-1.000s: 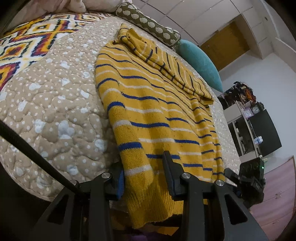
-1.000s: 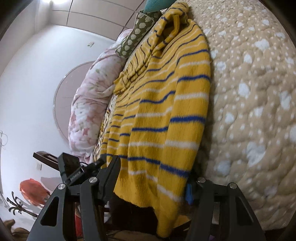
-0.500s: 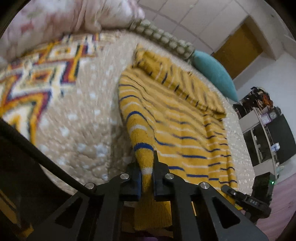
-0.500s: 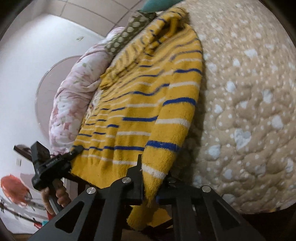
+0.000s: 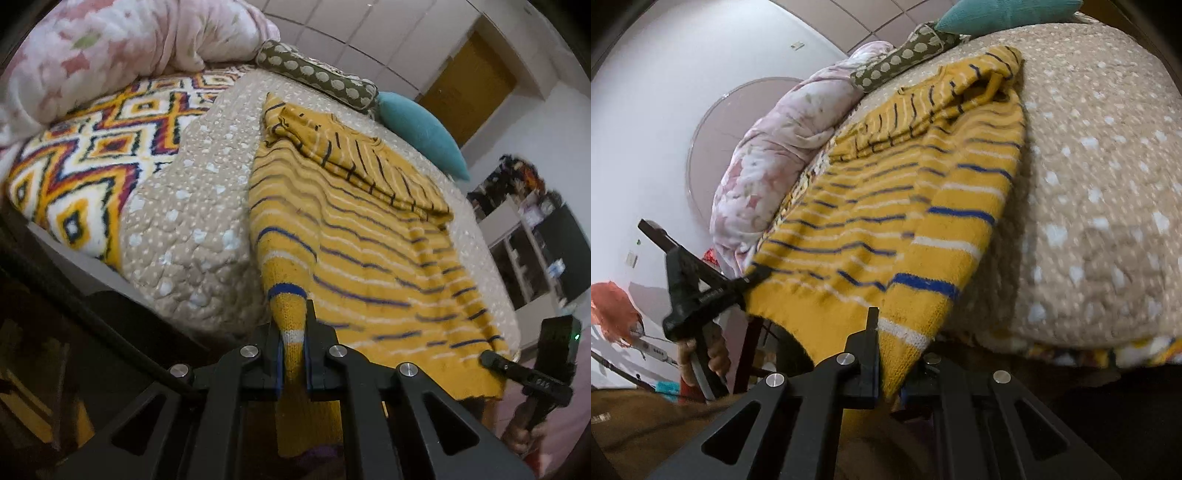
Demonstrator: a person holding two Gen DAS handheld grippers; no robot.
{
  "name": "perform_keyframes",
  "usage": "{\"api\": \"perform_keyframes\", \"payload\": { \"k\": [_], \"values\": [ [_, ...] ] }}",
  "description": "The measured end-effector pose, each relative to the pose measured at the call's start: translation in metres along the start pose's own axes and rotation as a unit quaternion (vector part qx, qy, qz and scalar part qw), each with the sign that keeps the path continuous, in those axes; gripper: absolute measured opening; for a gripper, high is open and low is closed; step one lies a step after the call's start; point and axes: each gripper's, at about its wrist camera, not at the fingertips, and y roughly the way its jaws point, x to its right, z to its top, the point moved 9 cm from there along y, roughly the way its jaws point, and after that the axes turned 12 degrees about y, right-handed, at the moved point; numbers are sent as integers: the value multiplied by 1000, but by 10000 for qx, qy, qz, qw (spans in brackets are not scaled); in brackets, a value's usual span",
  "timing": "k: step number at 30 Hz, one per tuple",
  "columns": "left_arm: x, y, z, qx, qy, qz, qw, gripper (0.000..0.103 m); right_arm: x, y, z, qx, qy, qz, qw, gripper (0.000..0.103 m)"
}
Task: Fold small clothes
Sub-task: 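Lift the hem with both tools and fold it up onto the collar, then open both tools, then pinch and straighten the folded edge with the right tool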
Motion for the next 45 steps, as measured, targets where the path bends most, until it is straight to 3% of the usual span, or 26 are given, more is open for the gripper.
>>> {"api": "perform_keyframes", "payload": {
  "k": [3,8,13,15,21,26,31,32,34,37,40,45],
  "values": [
    [0,4,39,265,101,24,9996,7,-15,3,28,140,-168,87,9997,8],
    [1,24,129,694,295,188,9970,7,-46,10,111,709,-602,-47,9957,8],
    [-13,73,212,705,89,367,9968,7,-52,27,203,1195,-490,-341,9910,8],
    [-15,97,230,562,100,494,9971,7,-47,38,229,1243,-326,-411,9909,8],
    [-25,155,248,20,-13,584,9983,8,-11,77,274,1044,110,-703,9920,10],
    [-41,184,258,-167,-526,186,9983,10,19,99,300,881,542,-703,9922,15],
    [-50,197,269,-101,-1225,-563,9908,32,44,111,333,984,1186,-403,9872,49],
    [-53,198,272,-20,-1332,-640,9890,37,49,113,341,1002,1309,-327,9858,52],
    [-59,194,279,217,-1461,-609,9871,52,56,117,353,1034,1527,-183,9827,60],
    [-68,191,288,346,-1560,-661,9849,55,62,120,367,1109,1695,-88,9792,64],
    [-76,186,289,377,-1523,-466,9865,59,65,121,379,1189,1731,-168,9776,67],
    [-73,172,278,301,-831,38,9961,61,51,97,380,1327,1353,-269,9815,67]
  ]
}}
